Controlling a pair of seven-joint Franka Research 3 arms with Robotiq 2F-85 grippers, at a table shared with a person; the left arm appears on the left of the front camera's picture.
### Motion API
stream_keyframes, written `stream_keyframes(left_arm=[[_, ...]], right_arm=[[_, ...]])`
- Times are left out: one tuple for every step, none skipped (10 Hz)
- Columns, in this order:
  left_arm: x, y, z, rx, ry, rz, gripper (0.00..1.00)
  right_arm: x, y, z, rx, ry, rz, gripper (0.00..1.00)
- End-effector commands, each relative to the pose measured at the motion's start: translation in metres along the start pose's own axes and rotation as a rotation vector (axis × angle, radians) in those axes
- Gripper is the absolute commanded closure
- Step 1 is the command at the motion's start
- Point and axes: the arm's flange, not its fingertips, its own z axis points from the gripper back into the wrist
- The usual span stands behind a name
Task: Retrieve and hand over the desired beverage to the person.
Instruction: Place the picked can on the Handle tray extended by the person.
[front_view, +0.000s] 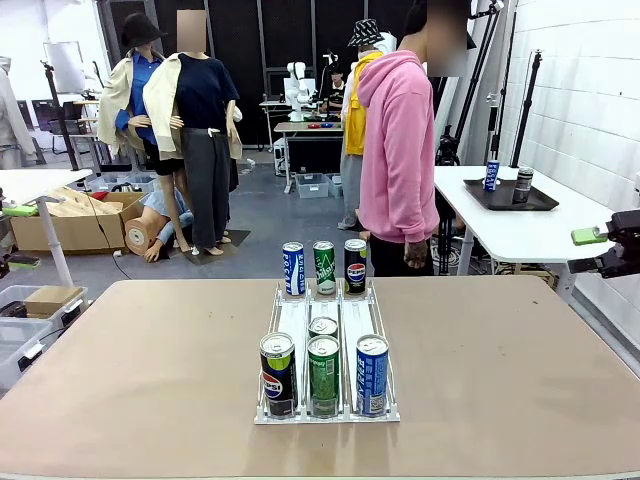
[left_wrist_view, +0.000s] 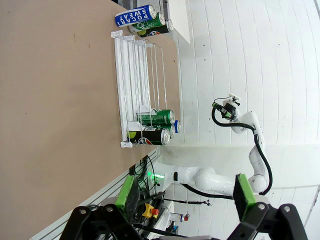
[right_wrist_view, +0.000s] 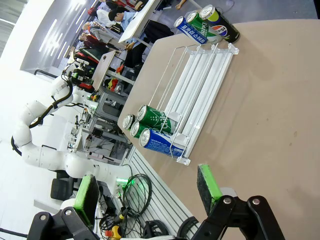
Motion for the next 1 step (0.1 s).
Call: stream_keyframes(left_arm=[[-0.0006,-0.0022,0.0012,0.0,-0.003,-0.005,0.0]], right_arm=[[-0.0001,-0.0002,-0.0001,0.005,0.0,0.0,0.0]])
